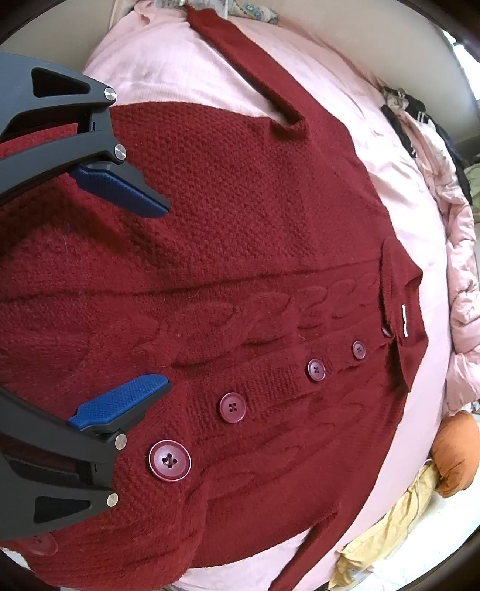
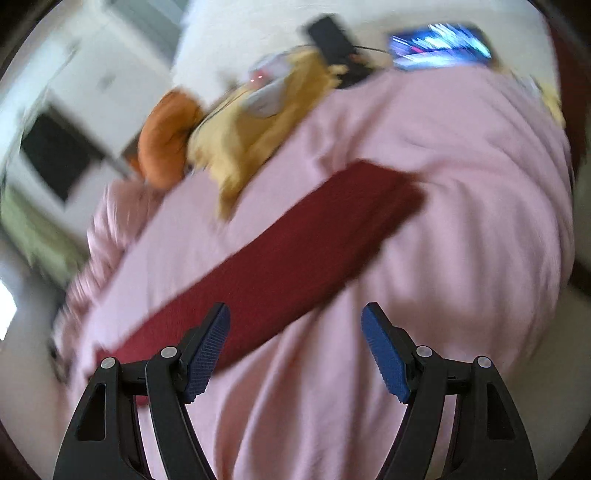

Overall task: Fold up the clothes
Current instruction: 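Move the right tool toward the sleeve beside the collar, then close the right tool on the dark red sleeve cuff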

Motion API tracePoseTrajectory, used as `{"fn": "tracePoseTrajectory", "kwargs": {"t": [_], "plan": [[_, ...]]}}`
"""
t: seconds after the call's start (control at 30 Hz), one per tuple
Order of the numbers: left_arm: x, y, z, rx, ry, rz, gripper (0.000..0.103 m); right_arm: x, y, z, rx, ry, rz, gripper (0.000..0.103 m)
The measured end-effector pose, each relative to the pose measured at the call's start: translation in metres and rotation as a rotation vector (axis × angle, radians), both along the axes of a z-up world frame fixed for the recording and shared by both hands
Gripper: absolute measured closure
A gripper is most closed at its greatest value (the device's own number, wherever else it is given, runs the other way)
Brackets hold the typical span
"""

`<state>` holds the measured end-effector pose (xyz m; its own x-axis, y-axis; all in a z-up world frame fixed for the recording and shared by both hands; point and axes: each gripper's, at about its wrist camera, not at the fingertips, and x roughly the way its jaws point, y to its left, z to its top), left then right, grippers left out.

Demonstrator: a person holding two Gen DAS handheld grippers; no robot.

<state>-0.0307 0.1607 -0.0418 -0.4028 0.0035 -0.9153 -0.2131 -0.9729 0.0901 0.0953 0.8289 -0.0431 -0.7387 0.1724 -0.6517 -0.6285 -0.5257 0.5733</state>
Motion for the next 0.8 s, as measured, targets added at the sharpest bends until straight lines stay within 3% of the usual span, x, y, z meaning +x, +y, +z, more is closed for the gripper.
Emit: {"fn": "tracePoseTrajectory", "kwargs": {"t": [0.13,0.23,0.47,0.67,0.7,0.77,0.8], "plan": [[-0.001,0.002,-0.001,-0.010,-0.008,0.000,0.016,0.018,0.031,-0.018,-0.145,0.148,-0.068,0.029],[-0.003,0.003,-0.002,-0.017,-0.015,0.001,0.016,0.021,0.047,-0.022,-0.198,0.243,-0.092,0.029],[-0.003,0.004,-0.002,-0.024,-0.022,0.004,0.016,-0.002,0.078,-0.028,-0.239,0.251,-0.134,0.029],[-0.004,0.005,-0.003,-0.032,-0.028,0.005,0.016,-0.021,0.096,-0.021,-0.212,0.253,-0.124,0.031],[-0.004,0.006,-0.003,-0.034,-0.029,0.006,0.016,-0.023,0.098,-0.022,-0.214,0.251,-0.128,0.047],[-0.004,0.006,-0.003,-0.035,-0.028,0.006,0.016,-0.022,0.101,-0.037,-0.231,0.170,-0.176,0.092],[-0.004,0.006,-0.003,-0.036,-0.027,0.005,0.016,-0.018,0.103,-0.051,-0.242,0.144,-0.203,0.100]]}}
